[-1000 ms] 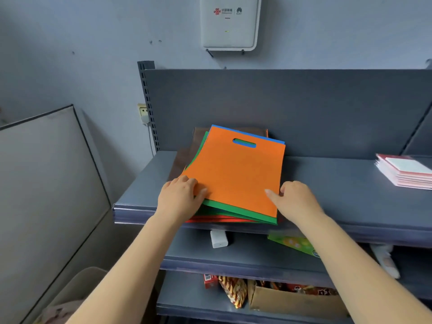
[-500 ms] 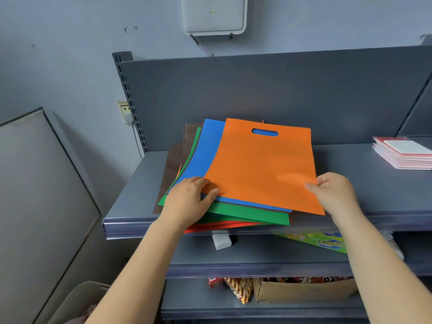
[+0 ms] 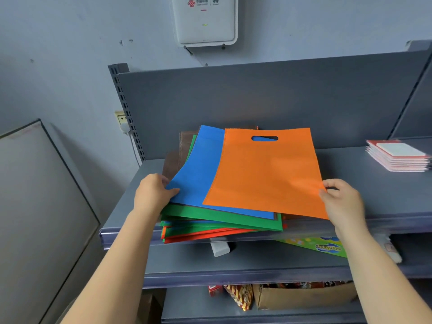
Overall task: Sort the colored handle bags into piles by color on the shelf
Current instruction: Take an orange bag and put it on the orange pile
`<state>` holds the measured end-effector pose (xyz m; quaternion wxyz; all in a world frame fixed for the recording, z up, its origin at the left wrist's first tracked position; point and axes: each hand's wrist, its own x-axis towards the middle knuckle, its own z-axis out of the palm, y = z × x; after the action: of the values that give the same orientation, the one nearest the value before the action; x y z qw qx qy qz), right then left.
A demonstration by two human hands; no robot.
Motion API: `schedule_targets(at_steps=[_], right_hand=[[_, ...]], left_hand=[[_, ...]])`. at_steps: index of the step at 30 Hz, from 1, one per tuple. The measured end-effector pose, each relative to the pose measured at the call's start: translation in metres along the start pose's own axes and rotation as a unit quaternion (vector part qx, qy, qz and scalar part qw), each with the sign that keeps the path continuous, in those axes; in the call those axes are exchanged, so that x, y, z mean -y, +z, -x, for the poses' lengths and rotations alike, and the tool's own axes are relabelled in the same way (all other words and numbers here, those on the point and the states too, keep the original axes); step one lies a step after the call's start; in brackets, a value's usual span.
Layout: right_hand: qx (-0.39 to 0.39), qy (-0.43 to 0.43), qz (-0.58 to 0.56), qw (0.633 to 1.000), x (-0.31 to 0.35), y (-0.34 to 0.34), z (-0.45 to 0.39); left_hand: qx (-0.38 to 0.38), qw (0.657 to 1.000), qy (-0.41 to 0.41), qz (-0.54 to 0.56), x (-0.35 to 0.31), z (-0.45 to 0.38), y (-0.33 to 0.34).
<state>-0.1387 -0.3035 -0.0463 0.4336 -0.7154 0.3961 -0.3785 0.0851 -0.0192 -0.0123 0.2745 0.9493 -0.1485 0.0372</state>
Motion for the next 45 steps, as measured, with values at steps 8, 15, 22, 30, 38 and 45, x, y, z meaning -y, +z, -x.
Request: schedule_targets(at_steps=[8,15,22,30,38,45], right_hand=[[0.018,-0.023,-0.064,0.997,-0.003,-0.008,0.015],[0.042,-0.027,-0.149,0.988,0.006,-0.016,0.038],[0.116,0.032,-0.285,0.951,0.016,-0.035,0.065],[0.231,0.090,-0.364,0.898,0.019,-0.053,0.117],[0.367,0.133,-0.383,0.837,0.019,-0.059,0.185],[0.488,0.130,-0.330,0.798,0.048,-0.064,0.271]], left_hand=[[-0.084,0.993,0.059,0.058,-0.007,0.017,-0.003],[-0.151,0.970,0.067,0.180,-0.013,0.063,-0.014],[-0.283,0.924,0.026,0.255,-0.015,0.140,-0.034],[-0.384,0.859,-0.065,0.333,0.008,0.258,-0.040],[-0.477,0.766,-0.118,0.414,0.035,0.387,-0.060],[-0.566,0.696,-0.148,0.416,0.058,0.497,-0.097]])
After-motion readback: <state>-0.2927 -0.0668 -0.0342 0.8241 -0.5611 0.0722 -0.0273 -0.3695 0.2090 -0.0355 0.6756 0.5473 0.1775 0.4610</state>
